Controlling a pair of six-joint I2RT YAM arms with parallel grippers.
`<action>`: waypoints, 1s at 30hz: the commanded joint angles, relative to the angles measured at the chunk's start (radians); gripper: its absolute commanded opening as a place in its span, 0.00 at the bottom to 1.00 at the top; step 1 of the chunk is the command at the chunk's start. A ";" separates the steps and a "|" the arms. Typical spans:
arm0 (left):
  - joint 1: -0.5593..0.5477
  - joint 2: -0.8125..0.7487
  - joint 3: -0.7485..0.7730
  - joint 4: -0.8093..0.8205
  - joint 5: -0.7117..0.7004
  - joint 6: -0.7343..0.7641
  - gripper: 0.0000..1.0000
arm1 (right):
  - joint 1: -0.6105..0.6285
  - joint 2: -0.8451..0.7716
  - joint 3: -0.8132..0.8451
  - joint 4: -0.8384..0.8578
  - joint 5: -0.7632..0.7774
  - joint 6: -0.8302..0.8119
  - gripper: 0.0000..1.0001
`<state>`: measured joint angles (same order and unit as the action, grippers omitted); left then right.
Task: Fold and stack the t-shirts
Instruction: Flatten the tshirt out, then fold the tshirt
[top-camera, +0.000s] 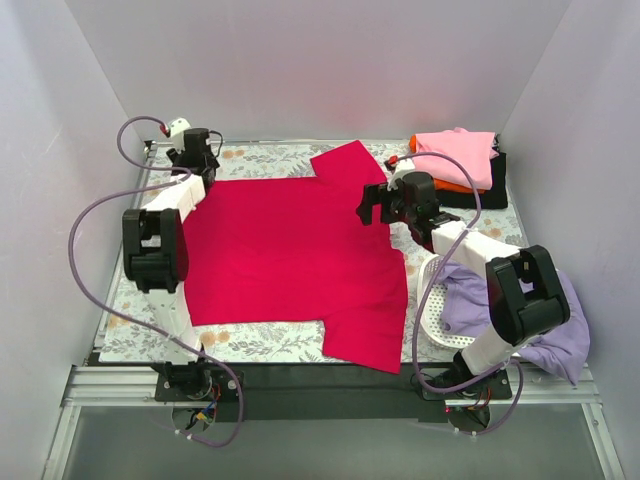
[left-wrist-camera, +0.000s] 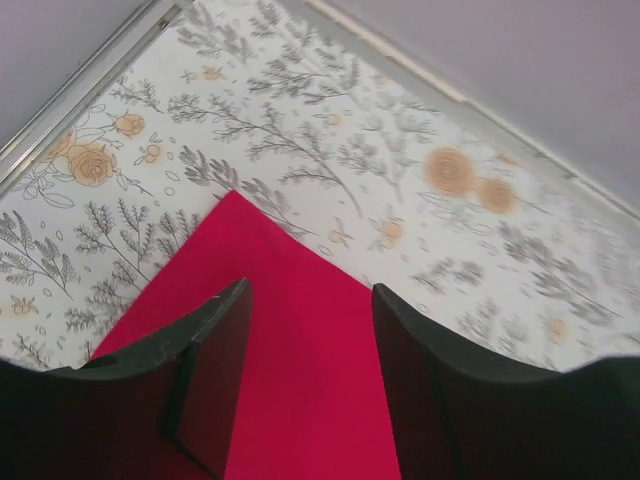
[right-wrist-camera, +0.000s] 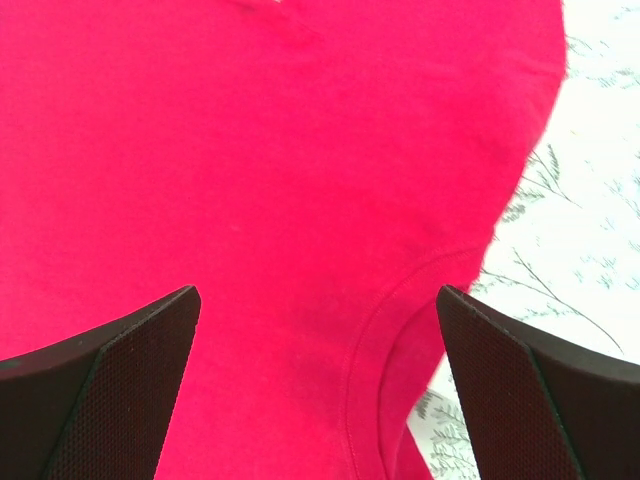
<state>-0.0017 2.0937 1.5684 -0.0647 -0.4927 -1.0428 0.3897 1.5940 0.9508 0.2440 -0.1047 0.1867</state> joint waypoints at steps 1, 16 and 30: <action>-0.070 -0.208 -0.132 0.039 0.011 -0.018 0.48 | 0.003 0.004 -0.003 -0.025 0.100 -0.009 0.94; -0.096 -0.270 -0.489 0.042 0.128 -0.131 0.47 | -0.026 0.165 0.118 -0.040 0.128 0.028 0.94; -0.096 -0.251 -0.499 0.042 0.132 -0.112 0.48 | -0.095 0.382 0.295 -0.046 -0.042 0.086 0.86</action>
<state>-0.1001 1.8462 1.0668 -0.0296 -0.3546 -1.1667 0.3000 1.9495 1.1942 0.1822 -0.0708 0.2466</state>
